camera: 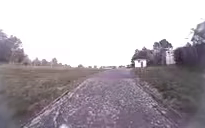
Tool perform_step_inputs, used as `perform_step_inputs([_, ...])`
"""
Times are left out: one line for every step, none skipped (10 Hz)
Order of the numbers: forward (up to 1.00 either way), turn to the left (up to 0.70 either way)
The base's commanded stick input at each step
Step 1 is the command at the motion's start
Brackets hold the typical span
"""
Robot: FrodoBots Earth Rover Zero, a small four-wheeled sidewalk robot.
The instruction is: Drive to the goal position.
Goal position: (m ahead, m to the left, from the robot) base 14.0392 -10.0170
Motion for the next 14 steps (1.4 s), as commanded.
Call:
perform_step_inputs([0.70, -0.11])
perform_step_inputs([0.70, -0.25])
perform_step_inputs([0.70, -0.35])
perform_step_inputs([0.70, -0.35])
perform_step_inputs([0.70, -0.35])
perform_step_inputs([0.70, 0.01])
perform_step_inputs([0.70, 0.04])
perform_step_inputs([0.70, 0.02])
perform_step_inputs([0.70, 0.00])
perform_step_inputs([0.70, 0.00])
perform_step_inputs([0.70, 0.00])
perform_step_inputs([0.70, 0.00])
perform_step_inputs([0.70, 0.00])
perform_step_inputs([0.70, 0.00])
